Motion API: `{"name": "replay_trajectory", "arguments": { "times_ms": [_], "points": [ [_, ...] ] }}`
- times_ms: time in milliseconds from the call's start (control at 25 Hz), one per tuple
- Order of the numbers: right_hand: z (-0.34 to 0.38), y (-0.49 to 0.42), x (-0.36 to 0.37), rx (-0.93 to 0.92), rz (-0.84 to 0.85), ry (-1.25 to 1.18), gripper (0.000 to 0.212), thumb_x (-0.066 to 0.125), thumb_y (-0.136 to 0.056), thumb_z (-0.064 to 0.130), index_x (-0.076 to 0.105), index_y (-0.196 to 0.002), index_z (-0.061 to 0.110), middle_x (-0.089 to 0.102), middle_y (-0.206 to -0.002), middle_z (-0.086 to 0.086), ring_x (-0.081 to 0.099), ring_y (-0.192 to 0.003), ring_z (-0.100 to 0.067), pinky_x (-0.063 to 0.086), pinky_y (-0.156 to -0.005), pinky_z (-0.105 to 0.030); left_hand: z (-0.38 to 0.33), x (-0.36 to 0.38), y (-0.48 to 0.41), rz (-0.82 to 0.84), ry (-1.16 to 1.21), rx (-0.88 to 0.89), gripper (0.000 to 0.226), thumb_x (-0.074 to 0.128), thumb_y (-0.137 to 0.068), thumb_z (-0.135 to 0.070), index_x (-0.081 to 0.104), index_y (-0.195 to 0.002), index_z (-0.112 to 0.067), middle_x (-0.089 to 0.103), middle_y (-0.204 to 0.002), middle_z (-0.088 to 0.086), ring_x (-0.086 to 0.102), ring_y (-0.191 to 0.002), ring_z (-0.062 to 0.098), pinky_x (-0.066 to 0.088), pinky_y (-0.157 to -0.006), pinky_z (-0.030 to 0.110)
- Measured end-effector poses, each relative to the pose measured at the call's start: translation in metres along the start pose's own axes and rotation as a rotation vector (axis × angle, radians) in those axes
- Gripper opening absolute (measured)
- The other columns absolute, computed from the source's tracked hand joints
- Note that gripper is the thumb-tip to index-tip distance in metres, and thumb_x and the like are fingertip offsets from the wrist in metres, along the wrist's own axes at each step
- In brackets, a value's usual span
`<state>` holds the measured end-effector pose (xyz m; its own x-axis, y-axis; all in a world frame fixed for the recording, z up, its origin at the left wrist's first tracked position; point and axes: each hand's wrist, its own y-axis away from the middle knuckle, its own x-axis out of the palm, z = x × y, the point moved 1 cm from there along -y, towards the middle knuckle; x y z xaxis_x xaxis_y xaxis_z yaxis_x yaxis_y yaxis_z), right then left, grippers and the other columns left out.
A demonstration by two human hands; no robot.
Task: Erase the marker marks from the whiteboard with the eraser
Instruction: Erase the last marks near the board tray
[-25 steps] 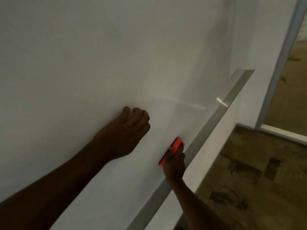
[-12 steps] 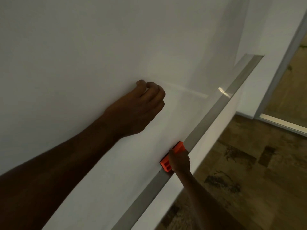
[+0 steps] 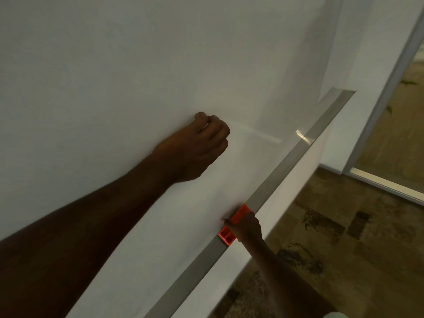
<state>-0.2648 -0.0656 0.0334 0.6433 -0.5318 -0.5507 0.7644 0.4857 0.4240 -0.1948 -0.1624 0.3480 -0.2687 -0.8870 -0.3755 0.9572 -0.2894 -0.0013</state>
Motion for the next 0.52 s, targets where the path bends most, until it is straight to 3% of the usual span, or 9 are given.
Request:
{"name": "replay_trajectory", "arguments": {
  "times_ms": [120,240,440,520],
  "points": [
    [-0.001,0.004,0.003,-0.075,0.039,0.046,0.079,0.073,-0.081,0.059,0.047,-0.134,0.006,0.070,-0.115,-0.014,0.070,-0.103,-0.032,0.056,-0.091,-0.036,-0.002,0.003,0.001,-0.003,-0.011,-0.010,0.052,0.004,-0.091,-0.006,0.053,-0.108,-0.001,0.053,-0.119,0.023,0.053,-0.104,0.039,0.045,-0.091,0.049],
    [-0.004,0.008,0.007,-0.154,0.008,0.034,0.069,0.069,-0.091,0.044,0.037,-0.141,0.008,0.062,-0.128,-0.014,0.065,-0.113,-0.033,0.056,-0.094,-0.040,-0.003,0.003,0.000,0.023,-0.005,-0.015,0.047,0.008,-0.092,-0.007,0.052,-0.109,-0.001,0.052,-0.120,0.024,0.053,-0.104,0.039,0.046,-0.090,0.049],
    [-0.011,0.006,-0.008,-0.255,0.029,0.240,0.104,0.058,-0.084,0.072,0.012,-0.158,0.015,0.053,-0.142,-0.007,0.060,-0.123,-0.026,0.052,-0.100,-0.037,-0.006,0.004,-0.002,0.074,-0.048,-0.013,0.046,0.016,-0.092,-0.015,0.052,-0.117,0.000,0.052,-0.126,0.022,0.055,-0.106,0.038,0.047,-0.089,0.048],
    [-0.003,0.004,-0.020,-0.334,-0.005,0.304,0.110,0.057,-0.083,0.075,0.004,-0.160,0.017,0.050,-0.145,-0.006,0.057,-0.126,-0.025,0.050,-0.101,-0.036,-0.003,0.006,-0.002,0.068,-0.036,-0.035,0.046,0.022,-0.091,-0.020,0.051,-0.120,0.000,0.051,-0.129,0.022,0.053,-0.109,0.038,0.045,-0.091,0.048]
  ]
}}
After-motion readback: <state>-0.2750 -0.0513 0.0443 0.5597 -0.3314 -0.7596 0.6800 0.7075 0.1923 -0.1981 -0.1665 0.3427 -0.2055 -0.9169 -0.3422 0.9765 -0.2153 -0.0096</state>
